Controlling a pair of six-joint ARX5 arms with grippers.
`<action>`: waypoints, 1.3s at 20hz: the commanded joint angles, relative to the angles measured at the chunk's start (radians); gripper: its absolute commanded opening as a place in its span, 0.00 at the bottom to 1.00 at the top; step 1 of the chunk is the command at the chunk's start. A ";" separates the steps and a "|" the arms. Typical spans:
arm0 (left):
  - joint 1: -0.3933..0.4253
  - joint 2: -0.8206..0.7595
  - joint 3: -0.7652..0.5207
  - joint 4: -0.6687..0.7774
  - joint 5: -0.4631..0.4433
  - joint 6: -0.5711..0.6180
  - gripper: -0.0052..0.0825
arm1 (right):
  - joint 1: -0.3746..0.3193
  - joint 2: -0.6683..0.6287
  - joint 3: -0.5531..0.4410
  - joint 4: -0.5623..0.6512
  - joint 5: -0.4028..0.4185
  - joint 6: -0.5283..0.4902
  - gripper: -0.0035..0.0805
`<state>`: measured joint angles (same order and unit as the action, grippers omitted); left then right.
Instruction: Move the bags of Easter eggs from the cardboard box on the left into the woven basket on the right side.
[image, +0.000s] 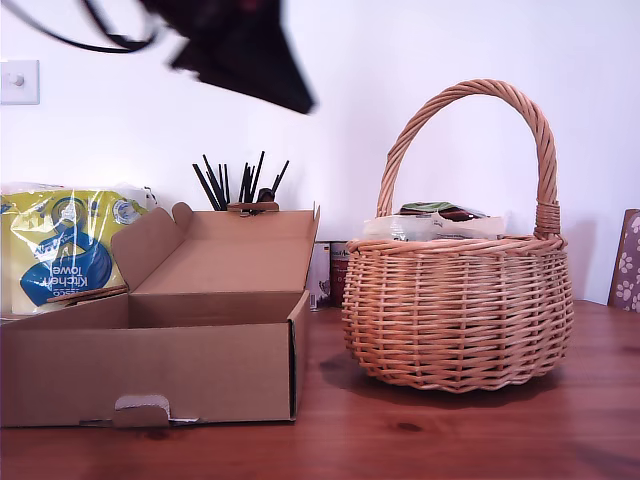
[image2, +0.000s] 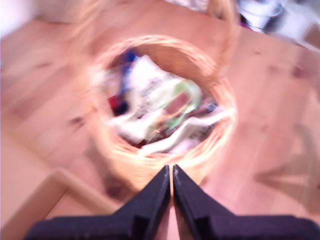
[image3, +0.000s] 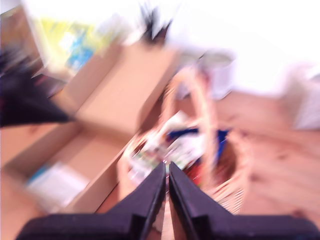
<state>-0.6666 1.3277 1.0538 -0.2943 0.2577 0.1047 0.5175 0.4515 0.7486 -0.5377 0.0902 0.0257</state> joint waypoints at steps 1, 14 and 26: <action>0.028 -0.058 -0.093 0.060 -0.024 -0.030 0.04 | -0.010 -0.055 -0.027 0.016 0.061 0.008 0.03; 0.278 -0.743 -0.484 0.078 -0.241 -0.164 0.04 | -0.005 -0.410 -0.092 -0.124 0.259 0.001 0.03; 0.278 -0.853 -0.492 -0.015 -0.266 -0.168 0.04 | -0.005 -0.390 -0.097 -0.238 0.259 0.003 0.03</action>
<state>-0.3893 0.4686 0.5884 -0.3099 -0.0059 -0.0578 0.5121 0.0574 0.6617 -0.7696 0.3492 0.0284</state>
